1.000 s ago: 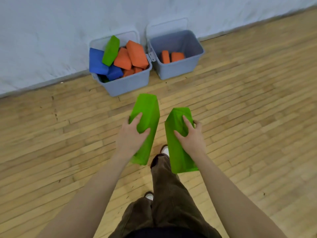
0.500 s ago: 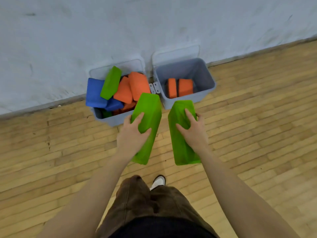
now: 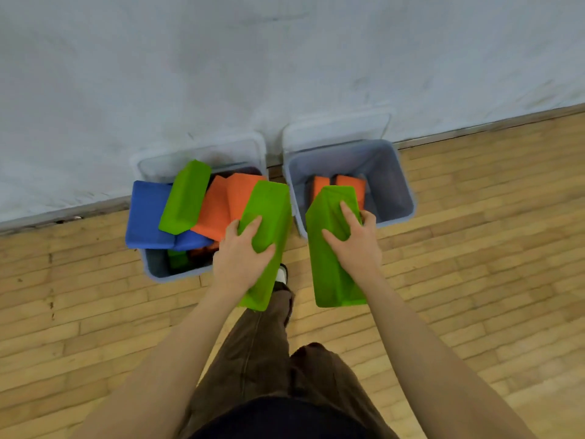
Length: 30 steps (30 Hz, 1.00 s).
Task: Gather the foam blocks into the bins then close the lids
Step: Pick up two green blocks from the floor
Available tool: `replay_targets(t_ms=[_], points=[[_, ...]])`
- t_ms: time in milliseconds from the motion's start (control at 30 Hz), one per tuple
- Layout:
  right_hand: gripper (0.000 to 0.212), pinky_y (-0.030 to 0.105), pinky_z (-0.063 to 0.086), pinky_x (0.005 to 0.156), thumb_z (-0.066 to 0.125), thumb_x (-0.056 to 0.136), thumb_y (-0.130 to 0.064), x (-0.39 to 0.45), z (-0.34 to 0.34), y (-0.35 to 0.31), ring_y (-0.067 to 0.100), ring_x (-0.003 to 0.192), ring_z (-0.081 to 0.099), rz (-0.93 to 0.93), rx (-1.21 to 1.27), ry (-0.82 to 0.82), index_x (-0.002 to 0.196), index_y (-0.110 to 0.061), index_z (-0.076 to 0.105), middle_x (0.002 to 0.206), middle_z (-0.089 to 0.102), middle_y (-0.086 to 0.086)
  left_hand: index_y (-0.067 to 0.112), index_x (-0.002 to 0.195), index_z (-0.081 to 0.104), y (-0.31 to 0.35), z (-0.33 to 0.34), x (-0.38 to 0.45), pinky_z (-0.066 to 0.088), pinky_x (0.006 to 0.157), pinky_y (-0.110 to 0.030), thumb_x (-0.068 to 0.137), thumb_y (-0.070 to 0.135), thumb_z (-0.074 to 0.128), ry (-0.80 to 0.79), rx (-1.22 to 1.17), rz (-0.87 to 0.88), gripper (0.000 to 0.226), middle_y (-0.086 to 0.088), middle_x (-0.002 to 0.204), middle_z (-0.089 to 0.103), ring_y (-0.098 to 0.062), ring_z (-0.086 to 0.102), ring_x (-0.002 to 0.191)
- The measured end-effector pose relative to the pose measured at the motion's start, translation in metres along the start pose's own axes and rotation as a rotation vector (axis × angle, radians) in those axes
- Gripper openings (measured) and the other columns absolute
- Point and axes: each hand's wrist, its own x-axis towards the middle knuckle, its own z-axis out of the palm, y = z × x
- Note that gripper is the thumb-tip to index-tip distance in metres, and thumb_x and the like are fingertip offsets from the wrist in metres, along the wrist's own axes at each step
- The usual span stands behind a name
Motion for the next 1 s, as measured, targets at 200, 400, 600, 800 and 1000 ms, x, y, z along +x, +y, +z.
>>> replay_targets(t_ms=[200,400,600,800,1000], points=[[0.07,0.045,0.051,0.085,0.061,0.083,-0.051,0.093,-0.03,0.015,0.026,0.123,0.044,0.138,0.022,0.021,0.144,-0.038,0.029,0.144,0.021,0.001,0.039,0.14,0.036,0.09,0.012,0.117,0.04,0.099,-0.047,0.081,0.047,0.062,-0.104,0.088,0.094,0.065,-0.007,0.148,0.029,-0.034,0.04,0.128],[0.072,0.045,0.049,0.087,0.065,0.081,-0.048,0.185,-0.04,0.045,0.029,0.123,0.045,0.182,0.049,0.015,0.144,-0.037,0.031,0.142,0.023,0.002,0.039,0.141,0.034,0.141,0.065,0.203,0.04,0.099,-0.05,0.081,0.05,0.061,-0.162,0.13,0.061,0.066,-0.007,0.149,0.026,-0.035,0.039,0.128],[0.071,0.049,0.047,0.088,0.063,0.084,-0.045,0.275,-0.034,0.069,0.031,0.126,0.038,0.128,0.03,-0.081,0.145,-0.035,0.028,0.146,0.019,0.003,0.031,0.144,0.033,0.157,0.118,0.253,0.035,0.105,-0.047,0.083,0.042,0.064,-0.11,-0.06,-0.111,0.069,-0.013,0.149,0.022,-0.037,0.035,0.13],[0.053,0.051,0.046,0.089,0.05,0.093,-0.038,0.327,-0.019,0.096,0.033,0.122,0.042,0.118,-0.078,-0.252,0.143,-0.036,0.032,0.144,0.028,0.004,0.018,0.14,0.04,0.165,0.147,0.278,0.03,0.105,-0.047,0.092,0.037,0.052,-0.13,0.098,-0.149,0.053,-0.012,0.148,0.029,-0.036,0.031,0.133],[0.041,0.047,0.047,0.088,0.044,0.097,-0.035,0.292,-0.028,0.104,0.027,0.107,0.054,0.151,0.025,-0.228,0.137,-0.024,0.045,0.128,0.048,0.006,0.011,0.123,0.058,0.165,0.129,0.266,0.044,0.09,-0.039,0.095,0.026,0.045,-0.181,0.144,0.038,0.034,-0.009,0.127,0.054,-0.026,0.054,0.11]])
